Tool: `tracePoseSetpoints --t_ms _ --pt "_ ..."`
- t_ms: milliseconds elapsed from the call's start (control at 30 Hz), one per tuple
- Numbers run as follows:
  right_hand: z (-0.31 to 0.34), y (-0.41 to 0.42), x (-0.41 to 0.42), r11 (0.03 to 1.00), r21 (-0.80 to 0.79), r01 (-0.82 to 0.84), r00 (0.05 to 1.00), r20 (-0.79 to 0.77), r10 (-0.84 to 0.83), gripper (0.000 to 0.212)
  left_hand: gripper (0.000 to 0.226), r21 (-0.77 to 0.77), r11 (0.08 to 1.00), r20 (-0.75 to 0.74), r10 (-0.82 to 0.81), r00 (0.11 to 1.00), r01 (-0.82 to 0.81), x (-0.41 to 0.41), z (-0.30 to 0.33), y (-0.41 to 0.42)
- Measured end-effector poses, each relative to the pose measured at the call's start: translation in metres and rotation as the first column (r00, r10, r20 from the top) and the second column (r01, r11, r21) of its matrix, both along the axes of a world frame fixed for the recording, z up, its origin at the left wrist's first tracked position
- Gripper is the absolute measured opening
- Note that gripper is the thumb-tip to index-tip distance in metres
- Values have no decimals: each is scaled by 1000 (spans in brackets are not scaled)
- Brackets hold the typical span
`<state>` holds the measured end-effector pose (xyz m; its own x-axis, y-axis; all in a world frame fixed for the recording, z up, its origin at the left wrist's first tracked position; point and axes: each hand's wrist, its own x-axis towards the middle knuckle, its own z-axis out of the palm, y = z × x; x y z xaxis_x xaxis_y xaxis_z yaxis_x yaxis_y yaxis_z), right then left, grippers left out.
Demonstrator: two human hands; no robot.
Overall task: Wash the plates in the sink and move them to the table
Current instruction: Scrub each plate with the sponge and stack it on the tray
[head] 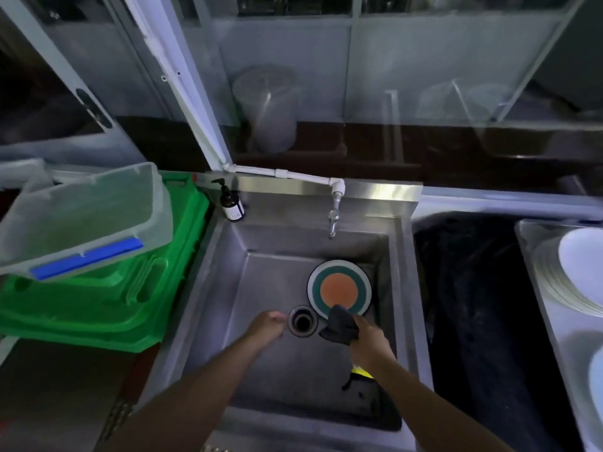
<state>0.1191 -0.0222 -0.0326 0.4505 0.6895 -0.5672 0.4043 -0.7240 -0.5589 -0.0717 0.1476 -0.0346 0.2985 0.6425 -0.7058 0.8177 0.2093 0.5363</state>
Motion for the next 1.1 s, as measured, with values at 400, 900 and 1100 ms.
tracePoseSetpoints --t_ms 400,900,1100 --pt "-119 50 -10 958 10 286 958 21 -286 60 22 -42 976 -86 -215 973 212 45 -144 106" --pt "-223 51 -33 833 65 549 833 34 -552 66 14 -186 952 -69 235 970 -244 162 -299 108" --pt "-219 45 -23 796 84 599 799 10 -602 64 60 -429 791 -85 446 891 -437 168 -330 121"
